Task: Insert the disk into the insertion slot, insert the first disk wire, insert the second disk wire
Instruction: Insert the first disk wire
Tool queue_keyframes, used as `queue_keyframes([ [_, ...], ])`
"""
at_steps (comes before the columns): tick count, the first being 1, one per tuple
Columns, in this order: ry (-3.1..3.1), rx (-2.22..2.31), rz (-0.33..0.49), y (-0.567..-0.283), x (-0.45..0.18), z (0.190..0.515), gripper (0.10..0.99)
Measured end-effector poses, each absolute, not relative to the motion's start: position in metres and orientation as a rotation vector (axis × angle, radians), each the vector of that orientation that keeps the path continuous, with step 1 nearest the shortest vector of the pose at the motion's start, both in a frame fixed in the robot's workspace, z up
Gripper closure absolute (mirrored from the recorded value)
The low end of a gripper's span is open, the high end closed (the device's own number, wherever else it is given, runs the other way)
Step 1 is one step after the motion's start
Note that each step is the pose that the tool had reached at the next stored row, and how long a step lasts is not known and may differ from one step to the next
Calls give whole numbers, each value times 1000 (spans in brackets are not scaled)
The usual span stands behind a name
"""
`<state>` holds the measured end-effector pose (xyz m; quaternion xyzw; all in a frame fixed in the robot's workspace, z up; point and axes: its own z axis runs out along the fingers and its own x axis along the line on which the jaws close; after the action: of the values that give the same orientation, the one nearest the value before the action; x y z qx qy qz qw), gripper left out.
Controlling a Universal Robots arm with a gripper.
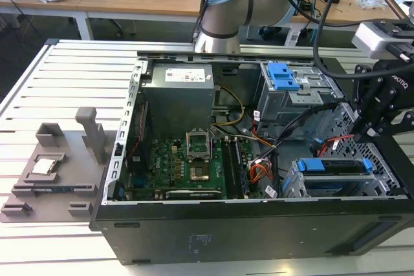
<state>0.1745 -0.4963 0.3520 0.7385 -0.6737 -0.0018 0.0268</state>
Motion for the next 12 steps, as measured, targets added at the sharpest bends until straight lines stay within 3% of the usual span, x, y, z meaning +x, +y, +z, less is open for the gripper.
queue_keyframes([
  [2,-2081,2283,-6,-496,175,352,882],
  [12,-2078,2286,-6,-496,174,358,886],
])
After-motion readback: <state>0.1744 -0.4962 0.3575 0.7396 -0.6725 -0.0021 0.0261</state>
